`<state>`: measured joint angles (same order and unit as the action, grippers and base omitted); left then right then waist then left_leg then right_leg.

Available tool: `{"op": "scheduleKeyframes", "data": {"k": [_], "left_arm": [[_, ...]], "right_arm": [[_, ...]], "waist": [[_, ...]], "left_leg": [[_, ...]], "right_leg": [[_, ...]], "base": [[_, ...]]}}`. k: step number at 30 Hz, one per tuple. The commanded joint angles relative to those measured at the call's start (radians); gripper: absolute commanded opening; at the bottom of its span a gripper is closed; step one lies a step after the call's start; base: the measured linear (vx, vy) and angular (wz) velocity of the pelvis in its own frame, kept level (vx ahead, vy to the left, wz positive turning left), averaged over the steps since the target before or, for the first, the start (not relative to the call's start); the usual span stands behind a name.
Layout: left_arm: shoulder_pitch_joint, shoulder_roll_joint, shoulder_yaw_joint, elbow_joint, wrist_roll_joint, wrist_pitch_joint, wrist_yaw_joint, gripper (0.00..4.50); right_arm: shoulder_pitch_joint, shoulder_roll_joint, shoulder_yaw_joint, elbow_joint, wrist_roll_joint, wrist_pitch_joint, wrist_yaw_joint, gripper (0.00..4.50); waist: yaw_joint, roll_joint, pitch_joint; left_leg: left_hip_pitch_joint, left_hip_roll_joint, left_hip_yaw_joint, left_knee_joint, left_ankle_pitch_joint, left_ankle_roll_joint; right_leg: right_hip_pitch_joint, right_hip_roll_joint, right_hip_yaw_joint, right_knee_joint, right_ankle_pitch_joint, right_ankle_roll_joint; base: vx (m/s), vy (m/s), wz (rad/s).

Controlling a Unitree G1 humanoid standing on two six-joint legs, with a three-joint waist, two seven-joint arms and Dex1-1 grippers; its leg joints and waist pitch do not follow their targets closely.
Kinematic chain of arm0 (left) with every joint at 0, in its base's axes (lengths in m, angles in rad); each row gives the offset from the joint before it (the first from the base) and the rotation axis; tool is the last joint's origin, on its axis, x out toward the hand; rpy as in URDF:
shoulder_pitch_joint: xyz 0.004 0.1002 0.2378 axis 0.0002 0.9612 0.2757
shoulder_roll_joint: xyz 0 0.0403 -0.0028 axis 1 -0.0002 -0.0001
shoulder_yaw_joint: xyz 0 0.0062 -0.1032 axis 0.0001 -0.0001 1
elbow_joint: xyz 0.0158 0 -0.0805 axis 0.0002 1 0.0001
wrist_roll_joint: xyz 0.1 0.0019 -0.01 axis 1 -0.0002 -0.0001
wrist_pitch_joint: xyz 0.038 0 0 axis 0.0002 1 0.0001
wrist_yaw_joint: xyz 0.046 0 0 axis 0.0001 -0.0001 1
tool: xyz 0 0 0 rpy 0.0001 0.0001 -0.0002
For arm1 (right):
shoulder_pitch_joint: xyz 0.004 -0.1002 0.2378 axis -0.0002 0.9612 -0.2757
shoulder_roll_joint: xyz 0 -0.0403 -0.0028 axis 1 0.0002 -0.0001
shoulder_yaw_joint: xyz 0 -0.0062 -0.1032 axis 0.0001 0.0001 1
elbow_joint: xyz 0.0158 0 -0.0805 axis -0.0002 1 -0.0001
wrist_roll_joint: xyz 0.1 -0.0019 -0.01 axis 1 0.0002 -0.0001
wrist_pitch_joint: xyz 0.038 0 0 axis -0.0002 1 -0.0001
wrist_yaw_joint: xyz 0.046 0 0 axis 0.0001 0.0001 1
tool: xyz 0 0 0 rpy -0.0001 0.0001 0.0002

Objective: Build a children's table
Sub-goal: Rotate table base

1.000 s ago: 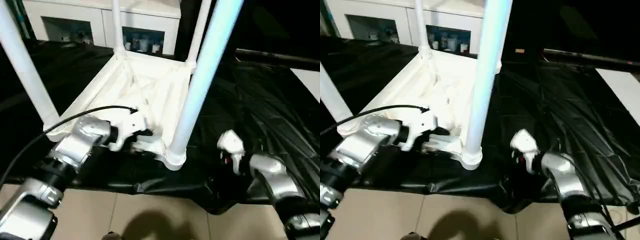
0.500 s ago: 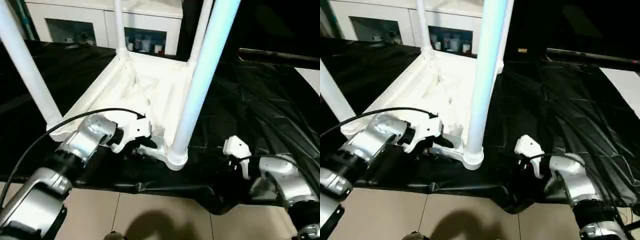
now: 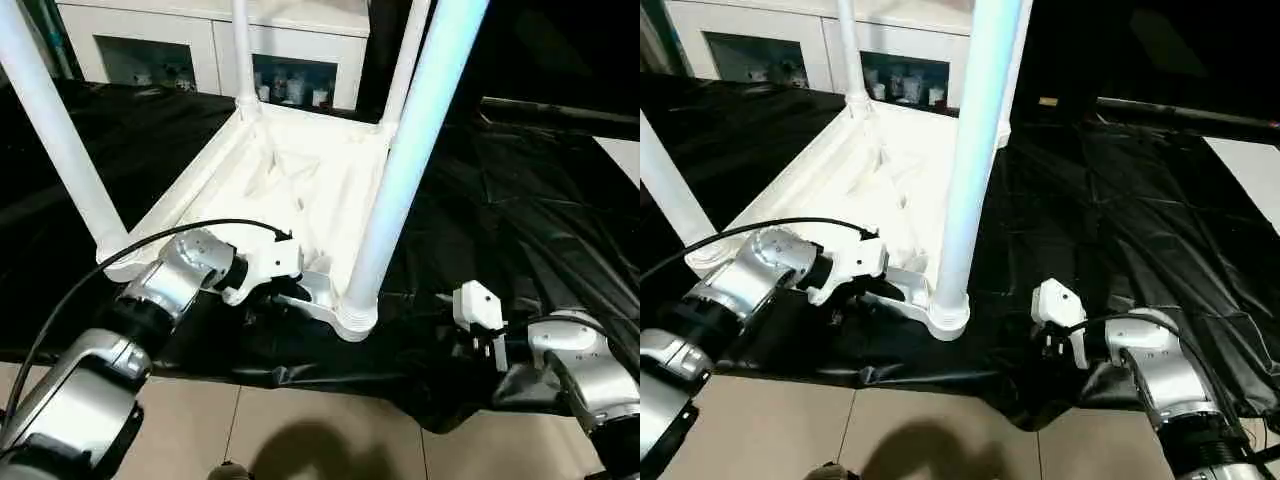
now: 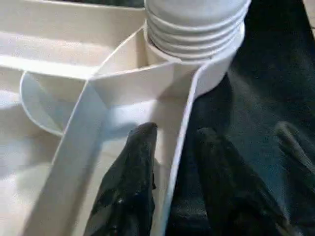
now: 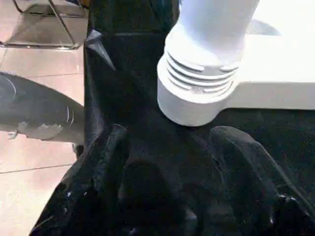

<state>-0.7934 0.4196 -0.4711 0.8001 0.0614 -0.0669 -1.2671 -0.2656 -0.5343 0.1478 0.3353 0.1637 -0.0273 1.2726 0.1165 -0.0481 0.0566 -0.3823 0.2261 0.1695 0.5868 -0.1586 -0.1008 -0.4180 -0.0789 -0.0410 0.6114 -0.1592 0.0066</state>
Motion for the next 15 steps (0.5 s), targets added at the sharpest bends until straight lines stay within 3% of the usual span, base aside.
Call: {"op": "scheduleKeyframes", "data": {"k": [1,10,15], "left_arm": [[-0.02,-0.003,-0.002,0.013,0.022,-0.014,0.014,1.21],[-0.007,0.008,-0.026,-0.013,0.067,0.032,0.023,0.52],[0.054,-0.006,0.015,-0.127,0.029,0.227,0.04,0.26]], "right_arm": [[0.011,-0.022,-0.003,-0.027,0.013,0.011,0.006,2.94],[0.014,-0.019,-0.014,-0.029,0.002,0.008,-0.039,2.94],[-0.011,0.019,-0.048,0.02,-0.023,0.003,-0.155,2.94]], "waist": [[0.005,0.002,-0.069],[0.002,0.003,-0.069],[-0.007,-0.001,-0.069]], "left_leg": [[0.017,0.001,0.007,-0.071,-0.311,0.027],[0.016,0.001,0.007,-0.072,-0.303,0.024],[0.014,-0.001,0.008,-0.071,-0.288,0.019]], "right_leg": [[0.05,-0.047,0.021,-0.079,-0.326,-0.185],[0.052,-0.047,0.021,-0.074,-0.286,-0.202],[0.053,-0.047,0.021,-0.075,-0.293,-0.208]], "base": [[0.0,0.0,0.0],[0.0,0.0,0.0],[0.0,0.0,0.0]]}}
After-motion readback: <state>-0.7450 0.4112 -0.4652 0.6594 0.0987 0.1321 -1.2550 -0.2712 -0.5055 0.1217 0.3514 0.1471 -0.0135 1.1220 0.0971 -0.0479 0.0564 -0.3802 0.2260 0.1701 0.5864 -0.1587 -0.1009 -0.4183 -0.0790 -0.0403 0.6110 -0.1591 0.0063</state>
